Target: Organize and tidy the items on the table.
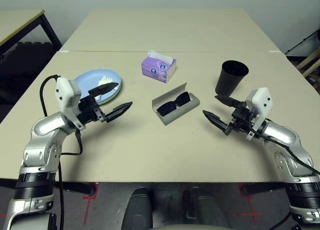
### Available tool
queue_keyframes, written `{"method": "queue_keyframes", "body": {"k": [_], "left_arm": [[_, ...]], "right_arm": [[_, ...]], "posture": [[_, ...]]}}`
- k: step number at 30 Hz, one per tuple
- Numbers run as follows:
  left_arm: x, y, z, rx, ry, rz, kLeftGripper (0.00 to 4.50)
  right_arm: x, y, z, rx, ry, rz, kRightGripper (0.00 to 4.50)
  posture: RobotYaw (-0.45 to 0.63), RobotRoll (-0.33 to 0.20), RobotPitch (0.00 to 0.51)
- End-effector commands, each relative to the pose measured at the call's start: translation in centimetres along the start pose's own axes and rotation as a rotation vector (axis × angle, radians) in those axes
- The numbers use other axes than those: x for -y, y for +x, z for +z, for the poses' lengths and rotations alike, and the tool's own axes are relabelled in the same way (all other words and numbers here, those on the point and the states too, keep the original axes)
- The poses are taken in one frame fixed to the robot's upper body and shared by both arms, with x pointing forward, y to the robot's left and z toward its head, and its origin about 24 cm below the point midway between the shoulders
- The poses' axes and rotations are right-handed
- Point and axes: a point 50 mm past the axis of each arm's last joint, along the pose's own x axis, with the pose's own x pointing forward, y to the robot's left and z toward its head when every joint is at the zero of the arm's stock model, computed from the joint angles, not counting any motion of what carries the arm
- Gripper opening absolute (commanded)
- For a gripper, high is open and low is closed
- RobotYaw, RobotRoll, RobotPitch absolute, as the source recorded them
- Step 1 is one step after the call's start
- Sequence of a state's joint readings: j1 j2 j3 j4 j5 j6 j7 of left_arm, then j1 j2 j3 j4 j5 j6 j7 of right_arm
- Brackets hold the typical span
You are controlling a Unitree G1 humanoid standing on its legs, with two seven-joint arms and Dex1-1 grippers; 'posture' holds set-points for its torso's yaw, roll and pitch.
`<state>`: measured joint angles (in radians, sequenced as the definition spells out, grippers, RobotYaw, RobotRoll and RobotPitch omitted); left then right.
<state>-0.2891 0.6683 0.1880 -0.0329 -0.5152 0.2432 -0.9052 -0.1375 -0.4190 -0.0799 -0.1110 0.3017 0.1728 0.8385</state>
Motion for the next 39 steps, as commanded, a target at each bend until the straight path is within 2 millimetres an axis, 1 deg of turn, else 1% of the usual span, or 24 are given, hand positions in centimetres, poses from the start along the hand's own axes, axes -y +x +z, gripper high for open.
{"method": "queue_keyframes", "body": {"k": [1,7,10,12,13,14,17,20,23,25,29,30,34,39], "left_arm": [[0.0,0.8,0.3,-0.044,-0.047,0.045,4.5],[-0.5,1.8,0.4,-0.107,-0.201,0.162,4.5],[-0.5,2.3,0.7,-0.09,-0.193,0.189,4.5],[-0.7,2.5,0.1,-0.163,-0.202,0.225,4.5],[-0.7,2.6,0.1,-0.201,-0.14,0.218,4.5],[-0.7,2.7,0.1,-0.194,-0.172,0.197,4.5],[-0.7,3.0,0.5,-0.139,-0.162,0.183,4.5],[0.1,2.9,-0.5,-0.193,-0.063,0.138,3.89],[0.3,3.0,-1.2,-0.224,-0.037,0.129,2.8],[0.3,3.1,-1.5,-0.243,-0.034,0.132,1.87],[0.2,3.5,-1.8,-0.256,-0.015,0.132,0.27],[0.3,3.6,-1.8,-0.256,-0.006,0.128,0.04],[0.5,4.1,-2.2,-0.271,0.036,0.104,0.04],[0.5,4.7,-2.2,-0.261,0.062,0.099,0.04]], "right_arm": [[0.0,-0.8,-0.5,0.007,0.032,0.023,4.43],[-0.2,-1.2,-0.9,-0.006,0.039,0.04,4.43],[-0.2,-1.2,-1.0,-0.008,0.036,0.04,4.43],[-0.2,-1.1,-1.1,-0.015,0.029,0.042,4.43],[-0.2,-1.2,-1.1,-0.018,0.025,0.043,4.43],[-0.1,-1.2,-1.2,-0.02,0.022,0.045,4.43],[-0.1,-1.2,-1.3,-0.02,0.02,0.047,4.43],[-0.1,-1.2,-1.2,-0.015,0.02,0.046,4.5],[-0.1,-1.1,-1.2,-0.007,0.024,0.047,4.5],[-0.1,-1.2,-1.2,-0.004,0.024,0.048,4.5],[-0.2,-1.7,-1.4,-0.004,0.027,0.047,4.5],[-0.2,-1.8,-1.5,-0.007,0.029,0.047,4.5],[-0.5,-2.0,-1.6,-0.008,0.044,0.054,4.5],[-0.7,-2.2,-1.5,0.003,0.056,0.052,4.5]], "posture": [[0.14,0.0,0.062],[0.14,0.0,0.057],[0.14,0.0,0.055],[0.14,0.0,0.055],[0.14,0.0,0.055],[0.14,0.0,0.054],[0.14,0.0,0.051],[0.14,0.0,0.048],[0.13,0.0,0.044],[0.13,0.0,0.042],[0.13,0.0,0.041],[0.13,0.0,0.041],[0.13,0.0,0.041],[0.12,0.0,0.046]]}}
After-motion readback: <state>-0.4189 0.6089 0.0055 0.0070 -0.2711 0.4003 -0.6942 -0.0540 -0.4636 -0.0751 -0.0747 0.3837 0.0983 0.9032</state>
